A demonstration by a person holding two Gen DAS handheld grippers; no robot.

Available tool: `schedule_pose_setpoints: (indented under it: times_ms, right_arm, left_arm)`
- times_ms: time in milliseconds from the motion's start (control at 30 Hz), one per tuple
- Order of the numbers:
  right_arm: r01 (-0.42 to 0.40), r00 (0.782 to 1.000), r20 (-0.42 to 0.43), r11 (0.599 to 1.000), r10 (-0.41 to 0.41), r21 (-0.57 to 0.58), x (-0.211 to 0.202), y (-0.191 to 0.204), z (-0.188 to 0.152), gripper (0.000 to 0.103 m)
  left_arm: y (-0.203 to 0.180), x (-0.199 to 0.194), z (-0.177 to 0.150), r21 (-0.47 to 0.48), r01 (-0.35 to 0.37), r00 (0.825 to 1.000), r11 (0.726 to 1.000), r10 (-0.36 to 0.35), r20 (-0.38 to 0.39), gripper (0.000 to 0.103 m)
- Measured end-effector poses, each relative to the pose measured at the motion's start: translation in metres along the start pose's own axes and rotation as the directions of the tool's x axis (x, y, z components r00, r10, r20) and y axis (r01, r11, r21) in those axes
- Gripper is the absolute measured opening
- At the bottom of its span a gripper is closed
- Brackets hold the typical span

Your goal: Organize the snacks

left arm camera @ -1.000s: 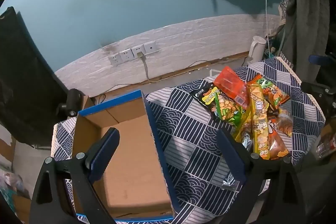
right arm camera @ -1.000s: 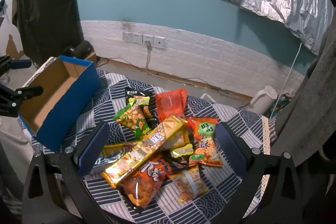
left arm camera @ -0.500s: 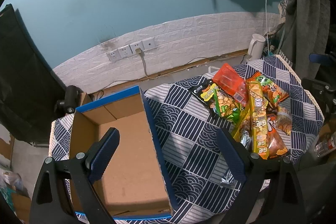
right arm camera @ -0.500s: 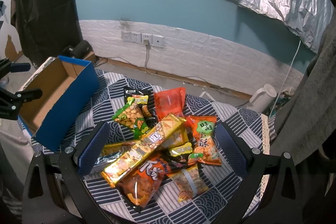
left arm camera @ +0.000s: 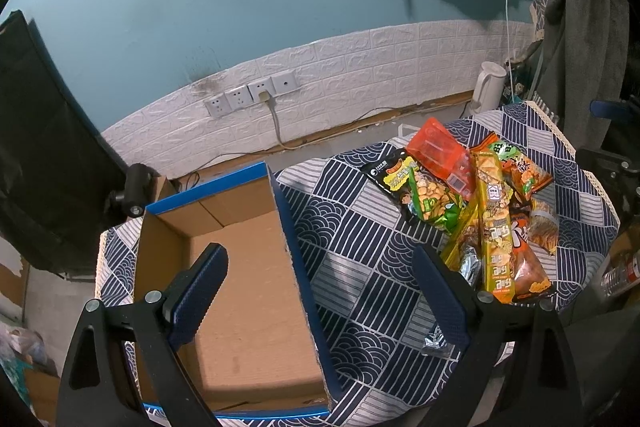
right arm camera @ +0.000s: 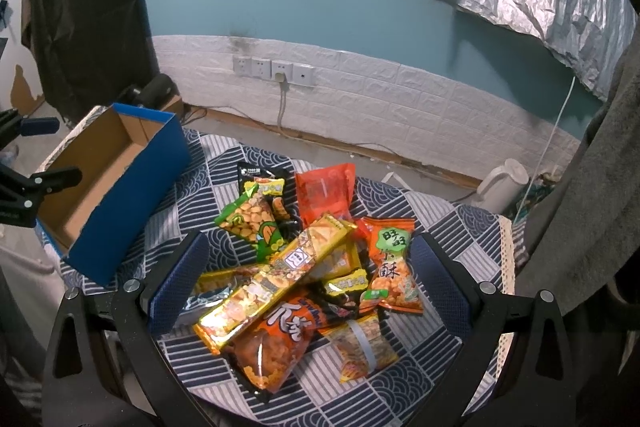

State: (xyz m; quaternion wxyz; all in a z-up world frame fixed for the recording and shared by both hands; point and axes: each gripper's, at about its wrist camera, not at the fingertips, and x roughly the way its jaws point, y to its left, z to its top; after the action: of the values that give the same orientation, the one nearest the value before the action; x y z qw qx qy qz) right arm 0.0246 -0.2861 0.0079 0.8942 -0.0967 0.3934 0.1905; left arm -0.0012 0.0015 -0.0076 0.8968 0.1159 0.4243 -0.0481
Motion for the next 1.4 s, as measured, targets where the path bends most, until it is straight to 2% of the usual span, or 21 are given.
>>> schedule_pose_setpoints:
  times_ms: [1400]
  right_arm:
    - [-0.009,1.0,-0.01,1.0,0.009,0.0,0.0008,0.0012,0.0003,0.1]
  left_arm:
    - [-0.0027,0.0059,-0.0069,-0.01,0.011,0.999,1.0,-0.011,-0.03,0.095]
